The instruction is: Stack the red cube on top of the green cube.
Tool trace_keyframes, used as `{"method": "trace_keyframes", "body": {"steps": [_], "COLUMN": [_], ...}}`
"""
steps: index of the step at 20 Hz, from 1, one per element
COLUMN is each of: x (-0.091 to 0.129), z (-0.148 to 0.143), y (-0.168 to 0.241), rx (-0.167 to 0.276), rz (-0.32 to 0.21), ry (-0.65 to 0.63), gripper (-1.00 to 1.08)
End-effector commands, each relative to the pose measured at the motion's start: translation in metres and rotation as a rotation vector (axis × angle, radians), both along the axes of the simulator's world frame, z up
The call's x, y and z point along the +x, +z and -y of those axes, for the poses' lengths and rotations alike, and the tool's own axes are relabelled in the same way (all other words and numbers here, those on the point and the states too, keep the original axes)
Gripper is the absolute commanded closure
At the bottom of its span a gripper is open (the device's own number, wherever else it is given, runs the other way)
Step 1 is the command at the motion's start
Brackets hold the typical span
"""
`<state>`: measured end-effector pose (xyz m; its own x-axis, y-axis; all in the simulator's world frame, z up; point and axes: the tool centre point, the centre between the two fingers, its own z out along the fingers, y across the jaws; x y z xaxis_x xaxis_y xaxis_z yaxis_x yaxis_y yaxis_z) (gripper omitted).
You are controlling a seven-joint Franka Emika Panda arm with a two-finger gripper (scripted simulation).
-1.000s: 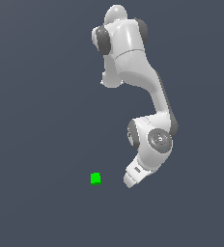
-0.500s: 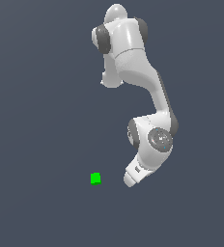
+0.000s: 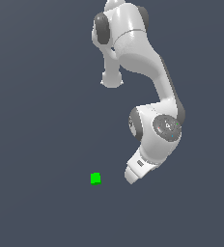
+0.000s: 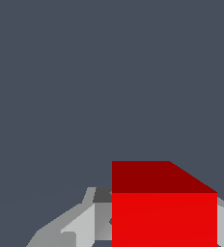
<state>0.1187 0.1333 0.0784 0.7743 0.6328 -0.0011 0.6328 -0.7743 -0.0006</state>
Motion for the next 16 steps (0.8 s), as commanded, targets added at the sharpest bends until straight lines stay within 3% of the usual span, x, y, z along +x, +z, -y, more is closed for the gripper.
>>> {"method": "trace_keyframes", "body": {"steps": [1, 7, 16], "x": [0.000, 0.000, 0.002], "z": [0.000, 0.000, 0.007], "y": [0.018, 0.040, 0.039], "rx": [0.000, 0.000, 0.000], "rz": [0.001, 0.001, 0.002], "ry": [0.000, 0.000, 0.000], "gripper": [1.08, 1.08, 1.08]}}
